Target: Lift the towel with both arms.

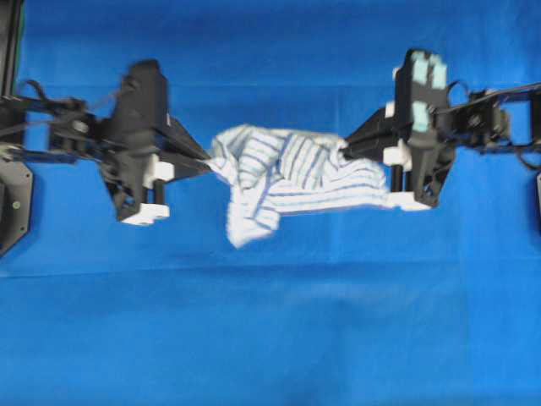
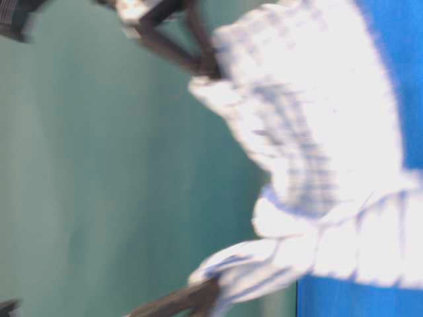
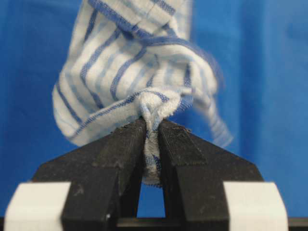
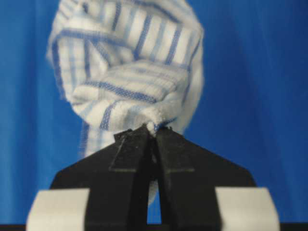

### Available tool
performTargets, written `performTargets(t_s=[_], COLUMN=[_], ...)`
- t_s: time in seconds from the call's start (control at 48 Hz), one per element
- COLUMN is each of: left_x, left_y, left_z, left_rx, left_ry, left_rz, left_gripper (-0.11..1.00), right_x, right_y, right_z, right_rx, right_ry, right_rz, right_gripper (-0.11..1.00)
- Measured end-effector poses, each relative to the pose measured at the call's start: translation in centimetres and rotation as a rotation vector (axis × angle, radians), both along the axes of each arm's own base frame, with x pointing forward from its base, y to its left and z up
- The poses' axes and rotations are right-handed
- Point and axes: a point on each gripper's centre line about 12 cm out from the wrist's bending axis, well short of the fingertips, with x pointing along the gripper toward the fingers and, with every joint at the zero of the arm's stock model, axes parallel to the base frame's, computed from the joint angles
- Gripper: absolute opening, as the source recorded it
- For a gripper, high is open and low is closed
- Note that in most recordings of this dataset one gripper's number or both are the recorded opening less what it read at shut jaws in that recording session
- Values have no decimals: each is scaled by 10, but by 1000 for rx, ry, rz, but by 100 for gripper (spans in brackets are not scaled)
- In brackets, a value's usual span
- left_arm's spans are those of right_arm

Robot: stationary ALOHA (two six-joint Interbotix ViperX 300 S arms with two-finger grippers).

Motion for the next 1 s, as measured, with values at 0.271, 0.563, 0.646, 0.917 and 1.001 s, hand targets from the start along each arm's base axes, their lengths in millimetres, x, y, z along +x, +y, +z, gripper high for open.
performTargets(t_s=[0.271, 0.563, 0.646, 0.917, 1.001], left_x=[-30, -52, -52, -49, -49], left_y=[-2, -3, -3, -3, -3], left_z=[74, 124, 127, 123, 123], left_rx=[16, 23, 23, 20, 22], left_ry=[-159, -269, -269, -254, -259], left_rz=[-6, -8, -8, -8, -8], left_gripper=[6, 6, 6, 6, 6], right_x=[3, 6, 6, 6, 6], right_y=[-5, -8, -8, -9, -9], right_z=[79, 131, 137, 136, 136], right_rx=[-78, -118, -120, -122, -122], right_ry=[-75, -148, -160, -151, -149], right_rz=[-3, -15, -15, -15, -16], right_gripper=[3, 3, 3, 3, 3])
